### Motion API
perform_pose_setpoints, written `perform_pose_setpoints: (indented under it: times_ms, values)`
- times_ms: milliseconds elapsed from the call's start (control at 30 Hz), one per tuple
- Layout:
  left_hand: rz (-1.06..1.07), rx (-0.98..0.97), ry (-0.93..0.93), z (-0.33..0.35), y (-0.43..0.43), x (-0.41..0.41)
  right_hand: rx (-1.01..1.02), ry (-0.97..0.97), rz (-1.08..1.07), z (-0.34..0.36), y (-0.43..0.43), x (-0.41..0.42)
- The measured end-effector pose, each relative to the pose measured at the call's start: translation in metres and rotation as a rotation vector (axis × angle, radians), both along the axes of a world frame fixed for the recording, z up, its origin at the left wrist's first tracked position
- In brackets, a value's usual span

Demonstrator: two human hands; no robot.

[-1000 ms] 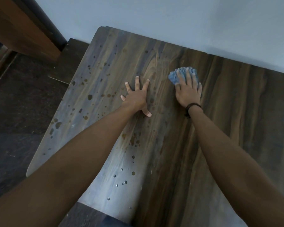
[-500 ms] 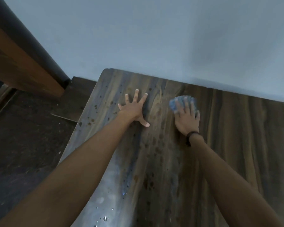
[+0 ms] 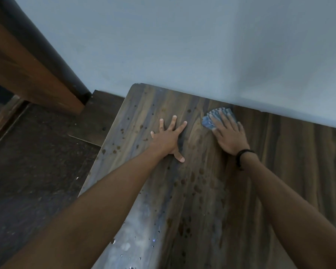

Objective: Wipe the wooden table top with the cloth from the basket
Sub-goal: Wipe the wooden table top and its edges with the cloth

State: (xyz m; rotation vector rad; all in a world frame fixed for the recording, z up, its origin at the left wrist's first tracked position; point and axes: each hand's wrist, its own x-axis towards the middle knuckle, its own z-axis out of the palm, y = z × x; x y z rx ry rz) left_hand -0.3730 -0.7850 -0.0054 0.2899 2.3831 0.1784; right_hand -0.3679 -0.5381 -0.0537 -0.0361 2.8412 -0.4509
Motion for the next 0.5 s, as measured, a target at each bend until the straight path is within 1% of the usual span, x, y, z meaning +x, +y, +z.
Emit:
perform_pose_setpoints:
  times_ms: [33,133,167,200,267,333,367,433,500]
  values:
    - [-0.002,-0.002,0.004,0.000,0.000,0.000,-0.011,0.000,-0.032,0.002,0.010,-0.009]
    - [0.008,-0.007,0.010,-0.003,0.001,-0.001,-0.055,-0.016,-0.339,0.008,0.019,-0.038]
    - [0.006,-0.008,0.017,-0.004,0.000,-0.001,-0.056,-0.011,-0.352,0.007,0.009,-0.039]
    - [0.000,-0.010,0.021,-0.004,0.000,-0.001,-0.043,0.006,-0.284,0.006,-0.004,-0.034]
    - [-0.002,-0.011,0.018,-0.005,-0.001,-0.002,-0.031,0.038,-0.077,0.001,-0.021,-0.013]
    - [-0.002,-0.009,0.015,-0.003,0.000,-0.003,-0.019,0.033,0.028,-0.001,-0.010,-0.005]
    - [-0.003,-0.012,0.014,-0.002,0.002,-0.004,-0.019,0.034,0.011,0.002,-0.003,-0.014]
    - [0.000,-0.017,0.002,-0.001,0.002,-0.005,-0.047,-0.003,-0.117,0.009,0.005,-0.039]
    - [-0.001,-0.016,0.005,-0.002,-0.001,-0.005,-0.060,-0.033,-0.195,0.013,-0.006,-0.050]
